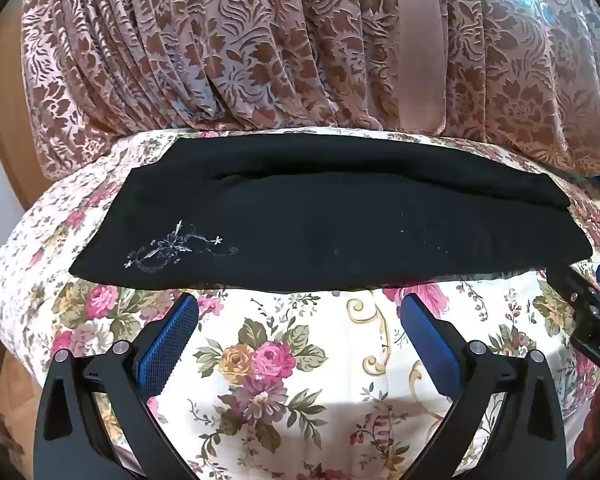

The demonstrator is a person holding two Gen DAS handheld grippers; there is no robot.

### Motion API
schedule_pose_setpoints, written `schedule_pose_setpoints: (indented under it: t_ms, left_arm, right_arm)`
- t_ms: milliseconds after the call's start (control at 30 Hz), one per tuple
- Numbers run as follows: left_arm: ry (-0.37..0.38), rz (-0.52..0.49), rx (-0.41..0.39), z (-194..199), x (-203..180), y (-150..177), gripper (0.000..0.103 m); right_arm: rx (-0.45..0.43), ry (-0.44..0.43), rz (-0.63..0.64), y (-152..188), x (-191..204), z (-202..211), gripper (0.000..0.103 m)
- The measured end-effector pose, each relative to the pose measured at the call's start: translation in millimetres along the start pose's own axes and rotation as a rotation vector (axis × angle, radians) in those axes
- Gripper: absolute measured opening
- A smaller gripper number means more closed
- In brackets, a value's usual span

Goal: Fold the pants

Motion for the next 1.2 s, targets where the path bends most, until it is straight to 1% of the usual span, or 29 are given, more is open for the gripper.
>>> schedule_pose_setpoints:
  t_ms: [233, 300, 333, 1200]
  left_arm:
    - [0.000, 0.009, 0.013, -0.8, -0.3, 0.5, 0.100]
    - [-0.001, 0.014, 0.007, -0.1, -1.5, 0.9, 0.100]
    - [0.000, 0.015, 0.009, 0.5, 4.1, 2.6, 0.100]
    - [0.000, 0.045, 0.050, -5.5, 10.4, 10.3, 0.100]
  right_arm:
    - [0.024, -0.005, 0.011, 2.6, -1.5, -5.1, 0.101]
    - [0.018, 0.001, 0.017, 5.0, 0.9, -2.2, 0.101]
    - [0.021, 0.000, 0.015, 5.4, 0.5, -2.4, 0.101]
    - [0.039, -0.009, 0.019, 10.2, 3.8, -5.9, 0.101]
Point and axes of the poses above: each gripper's, at about its wrist camera, not at the fingertips, and z roughly against the way its jaws point, x to its left, y to its underside, the point moved 8 cm from there along -z, roughly the way its jaws point, and after that the axes turned 10 degrees about -x, right-handed, at the moved point
